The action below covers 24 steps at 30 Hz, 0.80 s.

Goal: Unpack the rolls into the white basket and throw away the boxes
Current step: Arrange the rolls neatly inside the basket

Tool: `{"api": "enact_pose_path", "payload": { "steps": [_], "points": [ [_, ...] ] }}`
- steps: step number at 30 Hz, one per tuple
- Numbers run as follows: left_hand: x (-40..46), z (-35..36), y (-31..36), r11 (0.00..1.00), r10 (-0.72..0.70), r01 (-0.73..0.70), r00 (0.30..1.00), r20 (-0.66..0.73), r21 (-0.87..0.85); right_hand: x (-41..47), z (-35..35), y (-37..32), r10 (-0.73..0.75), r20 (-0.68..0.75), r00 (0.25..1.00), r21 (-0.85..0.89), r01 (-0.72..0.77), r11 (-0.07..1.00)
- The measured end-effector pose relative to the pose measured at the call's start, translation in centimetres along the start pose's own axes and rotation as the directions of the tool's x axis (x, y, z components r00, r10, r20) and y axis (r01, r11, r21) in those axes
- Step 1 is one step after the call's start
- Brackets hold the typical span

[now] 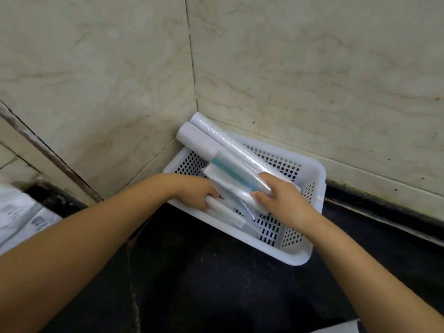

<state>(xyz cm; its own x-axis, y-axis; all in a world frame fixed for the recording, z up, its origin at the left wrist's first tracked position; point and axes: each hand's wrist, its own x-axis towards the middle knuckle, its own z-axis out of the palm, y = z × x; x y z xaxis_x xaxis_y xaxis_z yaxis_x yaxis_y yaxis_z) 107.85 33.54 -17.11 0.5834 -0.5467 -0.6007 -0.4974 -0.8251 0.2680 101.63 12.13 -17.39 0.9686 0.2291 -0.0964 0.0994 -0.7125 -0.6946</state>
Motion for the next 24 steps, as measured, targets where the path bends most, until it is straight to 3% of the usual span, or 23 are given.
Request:
{"api": "enact_pose_path", "payload": {
  "steps": [4, 7, 12, 15, 18, 20, 22, 24],
  "points": [
    [-1.5, -1.5, -0.6, 0.998, 0.055, -0.056, 0.998, -0.015, -0.040, 2.3, 3.1, -1.1, 0.059, 0.212, 0.975, -0.087, -0.041, 0.995],
    [-1.8, -1.7, -0.7, 0.998, 0.058, -0.058, 0.998, -0.004, -0.039, 3.7, 5.3, -1.5, 0.098, 0.422, 0.901, -0.230, 0.001, 0.973],
    [-0.6, -0.6, -0.6, 0.992, -0.046, 0.048, 0.999, -0.018, 0.115, 4.4, 4.7, -1.9, 0.138, 0.559, 0.818, -0.276, 0.027, 0.961],
    [0.0, -0.3, -0.3, 0.915, -0.173, 0.166, 0.985, -0.013, 0.368, 4.0, 3.0, -1.8, 0.146, 0.540, 0.829, -0.344, 0.058, 0.937],
    [0.2, -0.6, -0.1, 0.847, -0.222, 0.199, 0.975, -0.014, 0.493, 3.2, 0.5, -1.6, 0.131, 0.453, 0.882, -0.426, 0.085, 0.901],
    [0.0, -1.2, 0.0, 0.882, -0.213, 0.166, 0.975, 0.059, 0.441, 3.3, -1.0, -1.5, 0.099, 0.232, 0.968, -0.353, -0.011, 0.935],
    [-0.5, -2.2, 0.0, 0.956, -0.181, 0.134, 0.969, 0.167, 0.260, 3.7, -1.4, -1.4, 0.050, -0.010, 0.999, -0.265, -0.051, 0.963],
    [-1.2, -3.0, -0.4, 0.987, -0.149, 0.132, 0.959, 0.243, 0.087, 4.1, -0.6, -1.6, 0.013, -0.050, 0.999, -0.321, -0.029, 0.946]
  ]
}}
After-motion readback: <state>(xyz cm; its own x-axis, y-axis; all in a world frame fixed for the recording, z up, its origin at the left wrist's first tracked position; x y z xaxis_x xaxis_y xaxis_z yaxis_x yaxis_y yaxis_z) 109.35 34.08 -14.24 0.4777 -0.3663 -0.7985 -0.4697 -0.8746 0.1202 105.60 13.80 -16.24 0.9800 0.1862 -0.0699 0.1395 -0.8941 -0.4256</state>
